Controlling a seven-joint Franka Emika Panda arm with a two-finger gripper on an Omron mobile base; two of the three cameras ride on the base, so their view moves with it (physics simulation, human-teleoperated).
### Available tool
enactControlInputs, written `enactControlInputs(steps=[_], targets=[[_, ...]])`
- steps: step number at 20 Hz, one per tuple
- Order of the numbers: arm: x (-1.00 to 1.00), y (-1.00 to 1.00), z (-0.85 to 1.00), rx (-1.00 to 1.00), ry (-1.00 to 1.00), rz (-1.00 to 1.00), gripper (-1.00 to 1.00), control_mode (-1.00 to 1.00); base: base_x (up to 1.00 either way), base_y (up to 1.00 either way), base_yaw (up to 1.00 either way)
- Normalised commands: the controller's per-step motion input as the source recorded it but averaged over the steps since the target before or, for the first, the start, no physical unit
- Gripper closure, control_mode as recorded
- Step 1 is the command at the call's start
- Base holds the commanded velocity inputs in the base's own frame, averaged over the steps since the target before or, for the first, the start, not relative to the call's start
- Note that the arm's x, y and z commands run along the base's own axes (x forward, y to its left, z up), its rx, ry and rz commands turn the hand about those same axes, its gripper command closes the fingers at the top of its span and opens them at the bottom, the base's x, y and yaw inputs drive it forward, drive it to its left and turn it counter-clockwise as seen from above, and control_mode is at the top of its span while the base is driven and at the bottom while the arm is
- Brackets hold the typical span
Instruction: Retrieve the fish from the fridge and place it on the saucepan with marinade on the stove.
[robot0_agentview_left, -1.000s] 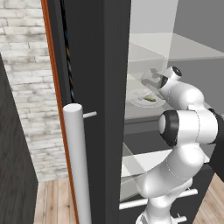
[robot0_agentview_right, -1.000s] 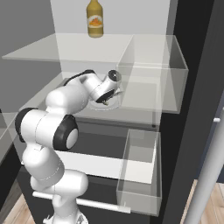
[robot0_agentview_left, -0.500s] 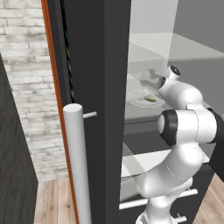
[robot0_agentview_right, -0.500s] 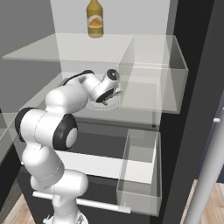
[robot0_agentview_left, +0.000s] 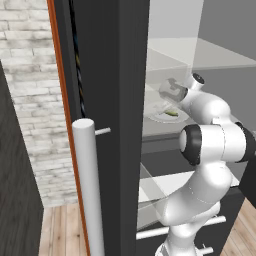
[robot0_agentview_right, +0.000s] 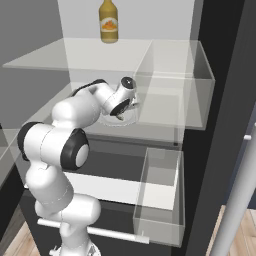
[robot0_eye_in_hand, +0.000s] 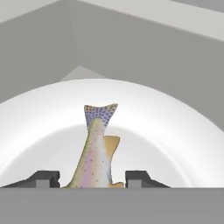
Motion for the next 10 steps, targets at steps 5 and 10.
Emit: enactControlInputs(steps=[5, 10], targets=[[0.00, 0.00, -0.01, 0.00, -0.02, 0.00, 1.00, -1.00, 0.00, 0.00, 0.00], [-0.09, 0.00, 0.00, 0.00, 0.00, 0.00, 1.00, -1.00, 0.00, 0.00, 0.00]])
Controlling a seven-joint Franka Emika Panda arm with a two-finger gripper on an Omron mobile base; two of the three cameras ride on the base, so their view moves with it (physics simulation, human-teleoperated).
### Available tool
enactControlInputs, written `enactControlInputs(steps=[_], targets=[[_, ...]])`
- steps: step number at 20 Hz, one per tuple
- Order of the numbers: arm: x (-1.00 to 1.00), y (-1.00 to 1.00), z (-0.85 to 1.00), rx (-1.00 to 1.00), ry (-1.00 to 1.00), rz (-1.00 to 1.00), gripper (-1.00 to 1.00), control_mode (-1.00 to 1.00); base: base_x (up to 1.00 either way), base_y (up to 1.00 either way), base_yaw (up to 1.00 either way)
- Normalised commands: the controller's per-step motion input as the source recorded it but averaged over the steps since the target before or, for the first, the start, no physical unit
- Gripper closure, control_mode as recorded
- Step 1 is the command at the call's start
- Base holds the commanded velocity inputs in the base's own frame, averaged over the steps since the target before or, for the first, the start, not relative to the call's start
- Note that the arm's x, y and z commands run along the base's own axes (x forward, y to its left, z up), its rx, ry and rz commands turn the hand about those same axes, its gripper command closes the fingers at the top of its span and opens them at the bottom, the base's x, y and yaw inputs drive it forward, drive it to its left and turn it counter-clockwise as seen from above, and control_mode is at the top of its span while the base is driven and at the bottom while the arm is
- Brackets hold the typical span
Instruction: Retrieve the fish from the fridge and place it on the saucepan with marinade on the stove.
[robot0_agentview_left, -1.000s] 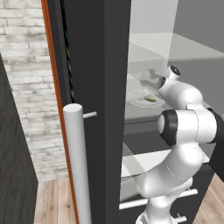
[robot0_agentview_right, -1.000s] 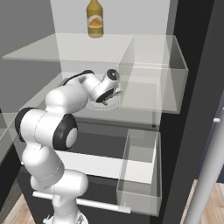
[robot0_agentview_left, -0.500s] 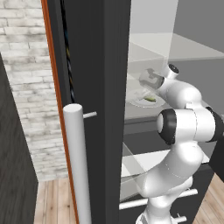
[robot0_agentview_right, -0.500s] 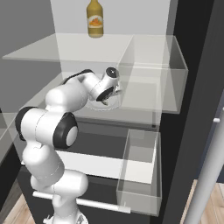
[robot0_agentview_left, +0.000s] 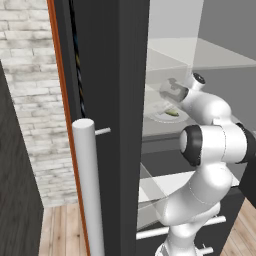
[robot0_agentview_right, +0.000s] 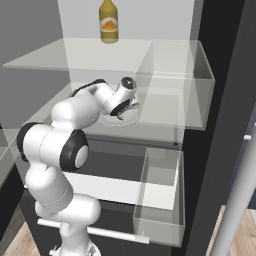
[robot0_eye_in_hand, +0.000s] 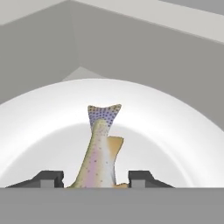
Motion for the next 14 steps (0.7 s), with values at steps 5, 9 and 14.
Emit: enactControlInputs(steps=[5, 9, 14], targets=[[-0.23, 0.00, 0.06, 0.00, 0.03, 0.00, 1.00, -1.00, 0.00, 0.00, 0.00], [-0.37, 0.00, 0.13, 0.00, 0.00, 0.00, 1.00, -1.00, 0.00, 0.00, 0.00], [-0.46, 0.00, 0.28, 0.00, 0.00, 0.01, 1.00, -1.00, 0.00, 0.00, 0.00]])
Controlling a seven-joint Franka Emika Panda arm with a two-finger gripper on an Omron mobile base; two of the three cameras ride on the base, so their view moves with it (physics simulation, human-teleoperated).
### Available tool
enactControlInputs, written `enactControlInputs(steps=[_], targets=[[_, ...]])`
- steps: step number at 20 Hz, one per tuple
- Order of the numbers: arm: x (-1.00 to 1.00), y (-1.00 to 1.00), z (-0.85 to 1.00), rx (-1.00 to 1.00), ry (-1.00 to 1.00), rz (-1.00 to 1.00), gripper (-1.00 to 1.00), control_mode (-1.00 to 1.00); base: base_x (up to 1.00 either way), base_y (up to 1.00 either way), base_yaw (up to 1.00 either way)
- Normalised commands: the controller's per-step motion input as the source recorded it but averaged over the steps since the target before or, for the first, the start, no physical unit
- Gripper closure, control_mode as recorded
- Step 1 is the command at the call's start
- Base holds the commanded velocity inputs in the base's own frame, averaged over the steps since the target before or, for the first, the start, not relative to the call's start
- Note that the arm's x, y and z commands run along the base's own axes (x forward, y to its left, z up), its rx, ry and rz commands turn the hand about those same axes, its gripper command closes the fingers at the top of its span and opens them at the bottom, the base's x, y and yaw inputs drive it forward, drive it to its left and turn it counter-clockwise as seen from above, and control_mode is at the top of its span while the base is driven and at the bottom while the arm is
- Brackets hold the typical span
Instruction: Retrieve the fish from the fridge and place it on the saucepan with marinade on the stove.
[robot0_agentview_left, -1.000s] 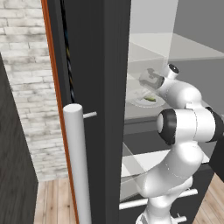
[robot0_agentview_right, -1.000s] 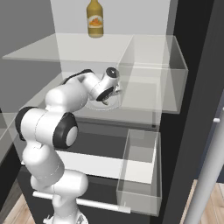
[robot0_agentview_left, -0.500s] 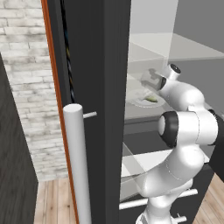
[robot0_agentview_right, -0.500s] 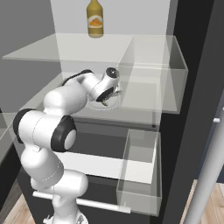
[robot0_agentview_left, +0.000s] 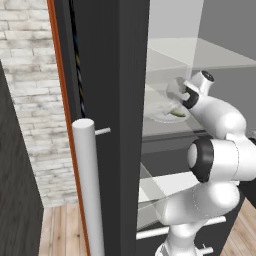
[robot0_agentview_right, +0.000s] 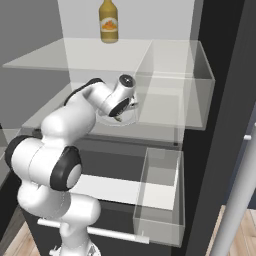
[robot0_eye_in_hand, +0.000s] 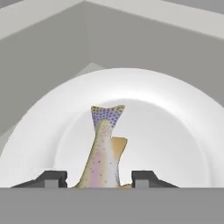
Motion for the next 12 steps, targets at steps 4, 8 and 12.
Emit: enactControlInputs(steps=[4, 8, 12], targets=[[-0.55, 0.00, 0.31, 0.00, 0.00, 0.03, 1.00, -1.00, 0.00, 0.00, 0.00], [-0.77, 0.00, 0.25, 0.00, 0.00, 0.04, 1.00, -1.00, 0.00, 0.00, 0.00], [-0.92, 0.02, 0.34, 0.00, -0.06, 0.03, 1.00, -1.00, 0.00, 0.00, 0.00]])
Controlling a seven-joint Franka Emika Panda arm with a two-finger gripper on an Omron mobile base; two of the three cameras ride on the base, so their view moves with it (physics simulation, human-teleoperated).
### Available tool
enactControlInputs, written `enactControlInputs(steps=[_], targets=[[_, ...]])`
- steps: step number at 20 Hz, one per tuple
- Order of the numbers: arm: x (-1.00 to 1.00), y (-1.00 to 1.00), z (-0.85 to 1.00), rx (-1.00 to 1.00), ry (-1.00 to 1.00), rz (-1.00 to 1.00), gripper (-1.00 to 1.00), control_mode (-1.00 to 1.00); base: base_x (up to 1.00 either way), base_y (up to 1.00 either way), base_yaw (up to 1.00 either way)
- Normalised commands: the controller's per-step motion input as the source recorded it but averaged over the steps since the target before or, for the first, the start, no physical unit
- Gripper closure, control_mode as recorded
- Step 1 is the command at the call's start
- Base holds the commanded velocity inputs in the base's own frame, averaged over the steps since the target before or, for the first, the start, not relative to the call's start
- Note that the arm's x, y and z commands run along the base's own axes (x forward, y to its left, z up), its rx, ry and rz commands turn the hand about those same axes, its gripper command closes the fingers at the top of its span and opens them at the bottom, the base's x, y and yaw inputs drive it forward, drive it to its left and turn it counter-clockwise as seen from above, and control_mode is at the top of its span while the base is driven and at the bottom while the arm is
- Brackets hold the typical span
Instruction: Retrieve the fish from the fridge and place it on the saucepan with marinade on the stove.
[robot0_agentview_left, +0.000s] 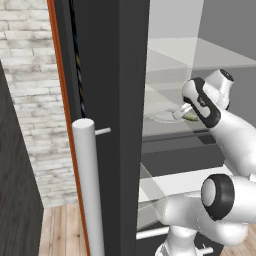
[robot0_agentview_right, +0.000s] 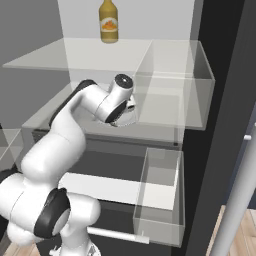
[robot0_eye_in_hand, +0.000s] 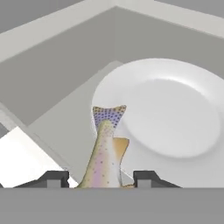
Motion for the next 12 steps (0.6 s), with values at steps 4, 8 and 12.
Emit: enactControlInputs(steps=[4, 8, 12], targets=[[-0.89, 0.05, 0.55, 0.00, -0.12, 0.00, 1.00, -1.00, 0.00, 0.00, 0.00], [-0.83, 0.18, 0.44, 0.00, -0.16, 0.00, 1.00, -1.00, 0.00, 0.00, 0.00], [-0.83, 0.29, 0.08, 0.00, -0.23, 0.00, 1.00, -1.00, 0.00, 0.00, 0.00]])
